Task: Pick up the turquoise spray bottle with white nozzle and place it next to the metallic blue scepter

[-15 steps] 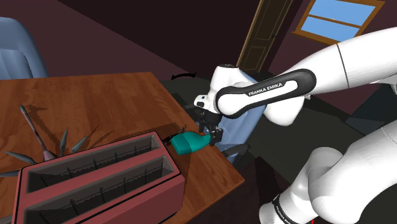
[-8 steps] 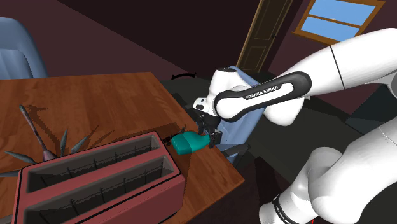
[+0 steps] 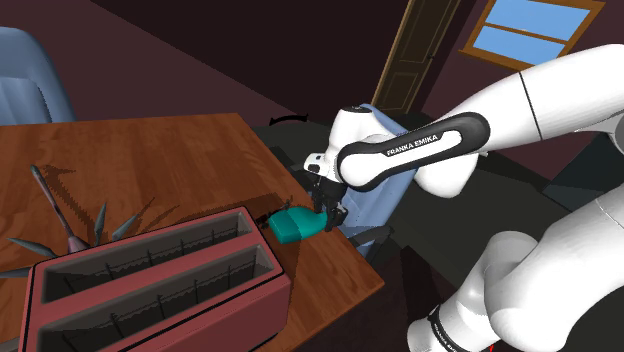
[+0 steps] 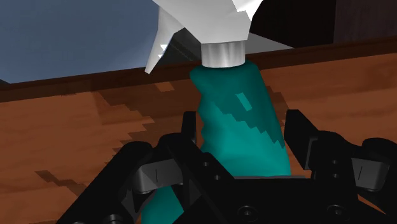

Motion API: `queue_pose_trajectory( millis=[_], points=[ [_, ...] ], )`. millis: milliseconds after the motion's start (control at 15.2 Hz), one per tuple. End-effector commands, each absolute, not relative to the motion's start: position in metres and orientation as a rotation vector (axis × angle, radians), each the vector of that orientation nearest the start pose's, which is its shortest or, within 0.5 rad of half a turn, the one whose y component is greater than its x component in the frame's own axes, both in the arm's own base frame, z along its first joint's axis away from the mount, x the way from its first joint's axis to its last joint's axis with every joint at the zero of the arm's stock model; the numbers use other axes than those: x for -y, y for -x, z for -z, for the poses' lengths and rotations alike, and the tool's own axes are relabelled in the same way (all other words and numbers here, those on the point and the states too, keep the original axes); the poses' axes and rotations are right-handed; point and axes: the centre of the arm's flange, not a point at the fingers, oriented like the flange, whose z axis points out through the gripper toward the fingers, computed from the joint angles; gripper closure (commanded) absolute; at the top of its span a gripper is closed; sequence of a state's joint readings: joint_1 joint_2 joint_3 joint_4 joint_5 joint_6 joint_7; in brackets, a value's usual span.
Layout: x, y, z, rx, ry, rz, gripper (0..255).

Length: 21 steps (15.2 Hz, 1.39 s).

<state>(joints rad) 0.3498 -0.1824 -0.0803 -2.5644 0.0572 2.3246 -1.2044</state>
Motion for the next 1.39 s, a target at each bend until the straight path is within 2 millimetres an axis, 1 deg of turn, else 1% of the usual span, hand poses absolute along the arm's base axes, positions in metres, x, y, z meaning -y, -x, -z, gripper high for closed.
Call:
queue_pose_trajectory(
  millis=[0,198,1320],
  points=[
    [-0.116,-0.414,-0.324,2.015,2.309,-0.045,255],
    [-0.116,-0.414,-0.324,2.015,2.309,-0.044,255],
    [-0.116,-0.414,-0.414,2.015,2.309,-0.044,255]
  ],
)
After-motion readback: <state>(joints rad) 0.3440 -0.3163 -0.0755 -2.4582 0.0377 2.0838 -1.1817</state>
